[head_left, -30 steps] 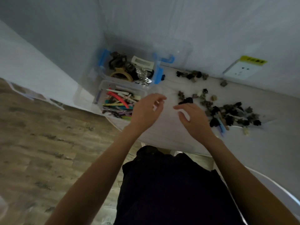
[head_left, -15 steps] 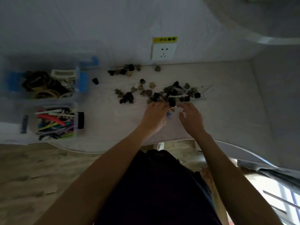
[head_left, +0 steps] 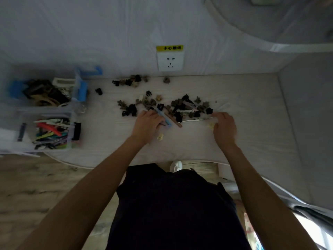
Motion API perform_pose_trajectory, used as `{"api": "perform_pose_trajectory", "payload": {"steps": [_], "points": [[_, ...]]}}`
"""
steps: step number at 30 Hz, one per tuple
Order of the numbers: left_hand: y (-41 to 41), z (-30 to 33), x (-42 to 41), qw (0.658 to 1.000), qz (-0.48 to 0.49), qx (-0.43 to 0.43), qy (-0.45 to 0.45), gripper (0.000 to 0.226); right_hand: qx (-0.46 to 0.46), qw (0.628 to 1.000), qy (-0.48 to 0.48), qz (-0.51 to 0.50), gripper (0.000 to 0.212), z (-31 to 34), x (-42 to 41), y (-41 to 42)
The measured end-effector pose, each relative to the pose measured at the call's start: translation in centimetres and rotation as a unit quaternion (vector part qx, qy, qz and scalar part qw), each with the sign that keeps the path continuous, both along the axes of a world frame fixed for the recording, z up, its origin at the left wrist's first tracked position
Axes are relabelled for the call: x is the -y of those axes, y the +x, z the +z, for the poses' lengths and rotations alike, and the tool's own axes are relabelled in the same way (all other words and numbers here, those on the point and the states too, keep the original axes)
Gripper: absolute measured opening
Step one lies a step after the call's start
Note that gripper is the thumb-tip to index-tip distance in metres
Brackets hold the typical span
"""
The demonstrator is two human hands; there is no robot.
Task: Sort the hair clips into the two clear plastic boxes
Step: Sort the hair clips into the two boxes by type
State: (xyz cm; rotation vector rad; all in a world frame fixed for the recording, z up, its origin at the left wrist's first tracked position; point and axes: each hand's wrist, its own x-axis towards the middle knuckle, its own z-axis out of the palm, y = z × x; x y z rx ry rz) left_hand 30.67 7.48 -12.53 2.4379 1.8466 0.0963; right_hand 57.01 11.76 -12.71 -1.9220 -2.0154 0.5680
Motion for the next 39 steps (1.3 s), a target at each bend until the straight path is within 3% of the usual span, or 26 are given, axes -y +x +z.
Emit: {"api": "perform_pose_trajectory", "payload": {"steps": [5,10,15,18,21,25,28,33,36,39], "points": [[0.2,-0.4,-0.3,0.993,-0.045,0.052,0.094,0.025,0.083,0.995,-0.001,0.063,0.030,-0.6,-0.8,0.5],[-0.7,-1.2,-1.4,0.997,-0.038,0.048,0.056,0.023,0.133,0.986,0.023,0.098,0.017,-0.5,-1.8,-0.7],[-0.4,-0.8,-2.6,0.999,-0.036,0.036,-0.012,0.026,0.035,0.997,0.042,0.059,0.012,1.4,-0.7,-0.5],[0.1,-0.6,-3.4,0.999,-0.033,0.033,-0.006,0.006,-0.016,0.993,0.037,0.114,0.008,1.8,0.3,-1.4],[0.0,-0.8,-3.9,0.997,-0.078,0.008,-0.011,0.006,0.066,0.969,0.045,0.232,0.005,0.7,0.5,-3.3],[0.0,-0.6,-4.4,0.988,-0.141,-0.058,-0.008,0.008,0.164,0.953,0.065,0.248,0.022,0.0,0.3,-4.9],[0.0,-0.6,-4.6,0.989,-0.138,-0.057,0.007,0.027,0.172,0.943,0.077,0.274,0.023,0.0,-0.2,-5.6],[0.3,-0.2,-4.0,0.997,-0.064,0.001,0.038,0.031,0.132,0.933,0.089,0.324,0.011,-0.9,-1.1,-4.4],[0.7,0.7,-3.6,0.995,0.003,0.090,0.033,0.037,0.025,0.973,0.045,0.227,0.016,0.5,-1.7,-2.8],[2.0,1.2,-3.1,0.988,0.015,0.151,-0.003,0.028,-0.031,0.993,-0.008,0.114,0.018,2.3,-2.6,-0.5]]}}
